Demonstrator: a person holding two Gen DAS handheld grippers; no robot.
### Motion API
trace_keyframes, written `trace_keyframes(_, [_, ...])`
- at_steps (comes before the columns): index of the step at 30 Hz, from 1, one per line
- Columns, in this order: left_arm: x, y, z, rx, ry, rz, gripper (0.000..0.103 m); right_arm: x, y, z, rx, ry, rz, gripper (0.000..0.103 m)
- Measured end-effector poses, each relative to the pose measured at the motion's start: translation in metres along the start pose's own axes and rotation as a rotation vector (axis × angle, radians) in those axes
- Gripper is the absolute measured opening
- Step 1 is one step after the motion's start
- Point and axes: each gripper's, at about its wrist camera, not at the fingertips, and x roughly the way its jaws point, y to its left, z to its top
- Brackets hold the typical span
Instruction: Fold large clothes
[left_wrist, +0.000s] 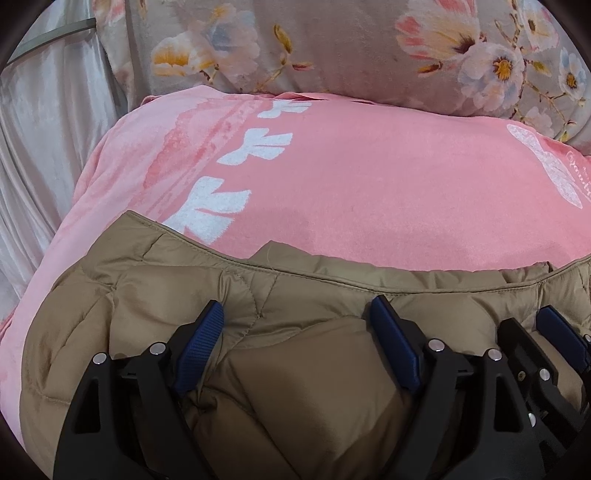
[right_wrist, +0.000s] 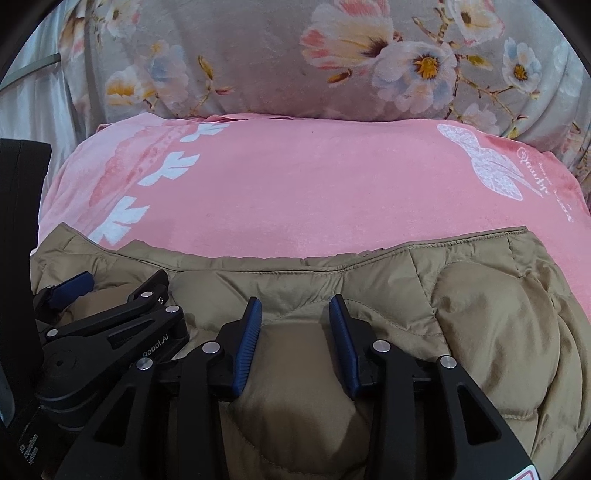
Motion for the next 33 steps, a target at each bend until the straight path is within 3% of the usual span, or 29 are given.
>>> trace_keyframes(23, [0.0, -0.002, 0.0, 0.01, -0.003, 0.058, 0.088, 0.001, -0.001, -0.002, -0.001, -0.008, -0.017, 0.035])
trace_keyframes(28, [-0.011, 0.009, 0.0, 0.003, 0.035, -0.006, 0.088, -0.005, -0.002, 0.001, -0.003, 0.02, -0.008, 0.036])
trace_keyframes(33, [-0.063, 0.065, -0.018, -0.102, 0.035, -0.122, 0.092, -0.063, 0.001, -0.011, 0.05, -0.013, 0.08, 0.038])
